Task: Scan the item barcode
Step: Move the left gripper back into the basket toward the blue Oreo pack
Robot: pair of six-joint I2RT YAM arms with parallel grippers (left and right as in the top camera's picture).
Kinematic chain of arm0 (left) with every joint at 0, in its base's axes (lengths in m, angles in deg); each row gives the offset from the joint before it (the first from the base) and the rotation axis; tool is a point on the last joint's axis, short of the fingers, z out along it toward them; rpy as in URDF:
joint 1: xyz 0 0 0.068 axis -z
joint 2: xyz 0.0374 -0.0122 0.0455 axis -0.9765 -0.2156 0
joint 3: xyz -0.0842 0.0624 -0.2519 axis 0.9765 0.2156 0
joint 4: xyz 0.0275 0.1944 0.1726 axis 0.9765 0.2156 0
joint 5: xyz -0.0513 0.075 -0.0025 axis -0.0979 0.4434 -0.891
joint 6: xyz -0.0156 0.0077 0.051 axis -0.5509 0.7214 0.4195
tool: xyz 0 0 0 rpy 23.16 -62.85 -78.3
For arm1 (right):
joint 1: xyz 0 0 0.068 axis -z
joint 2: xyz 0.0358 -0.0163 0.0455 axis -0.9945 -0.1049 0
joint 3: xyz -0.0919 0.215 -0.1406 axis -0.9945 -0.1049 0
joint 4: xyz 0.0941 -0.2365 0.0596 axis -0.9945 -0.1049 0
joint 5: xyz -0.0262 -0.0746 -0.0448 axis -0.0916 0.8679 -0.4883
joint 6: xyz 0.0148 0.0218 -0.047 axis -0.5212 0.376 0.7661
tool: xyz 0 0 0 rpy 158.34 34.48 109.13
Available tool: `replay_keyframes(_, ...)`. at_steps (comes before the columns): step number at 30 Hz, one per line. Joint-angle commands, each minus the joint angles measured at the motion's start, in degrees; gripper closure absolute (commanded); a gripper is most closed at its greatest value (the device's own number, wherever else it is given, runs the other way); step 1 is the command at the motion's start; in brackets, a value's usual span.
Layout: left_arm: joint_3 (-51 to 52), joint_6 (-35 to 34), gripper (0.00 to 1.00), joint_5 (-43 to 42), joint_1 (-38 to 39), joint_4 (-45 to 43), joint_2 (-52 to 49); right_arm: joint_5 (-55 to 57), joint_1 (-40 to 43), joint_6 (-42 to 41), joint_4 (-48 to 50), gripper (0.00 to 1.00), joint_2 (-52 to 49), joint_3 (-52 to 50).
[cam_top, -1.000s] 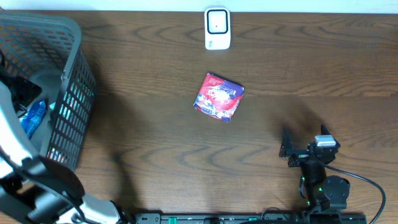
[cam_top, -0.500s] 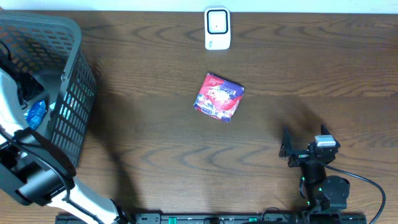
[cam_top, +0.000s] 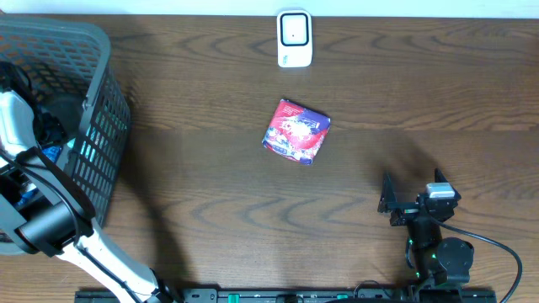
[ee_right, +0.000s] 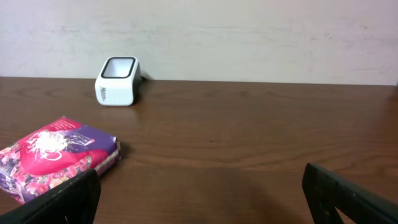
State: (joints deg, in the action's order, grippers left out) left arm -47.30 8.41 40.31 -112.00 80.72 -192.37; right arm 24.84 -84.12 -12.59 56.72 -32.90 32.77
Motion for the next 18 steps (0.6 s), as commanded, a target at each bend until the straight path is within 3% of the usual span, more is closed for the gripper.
replay_keyframes(1, 0.1, 1.1, 0.15, 1.7, -0.3, 0.0, -2.7, 0.3, -0.3, 0.8, -0.1, 0.01, 0.2, -0.2)
replay_keyframes(8, 3.8, 1.2, 0.15, -5.2, -0.3, -0.4, -5.0, 0.3, -0.3, 0.8, -0.1, 0.01, 0.2, -0.2)
replay_keyframes(9, 4.0, 1.2, 0.20, -5.2, -0.3, -0.3, -5.0, 0.3, -0.3, 0.8, -0.1, 0.01, 0.2, -0.2)
replay_keyframes(10, 4.0, 1.1, 0.31, -5.2, -0.3, -0.1, -5.0, 0.3, -0.3, 0.8, -0.1, 0.01, 0.2, -0.2)
replay_keyframes(11, 4.0, 1.1, 0.45, -5.2, -0.3, 0.1, -5.0, 0.3, -0.3, 0.8, -0.1, 0.01, 0.2, -0.2)
replay_keyframes(12, 4.0, 1.1, 0.70, -5.2, -0.2, 0.6, -4.5, 0.3, -0.3, 0.8, -0.1, 0.01, 0.2, -0.2)
replay_keyframes(14, 4.0, 1.1, 0.89, -5.2, -0.1, 1.2, -3.8, 0.3, -0.3, 0.8, -0.1, 0.01, 0.2, -0.2)
replay_keyframes(18, 3.8, -4.3, 0.93, -5.2, -0.1, 1.9, 2.5, 0.3, -0.3, 0.8, -0.1, 0.01, 0.2, -0.2)
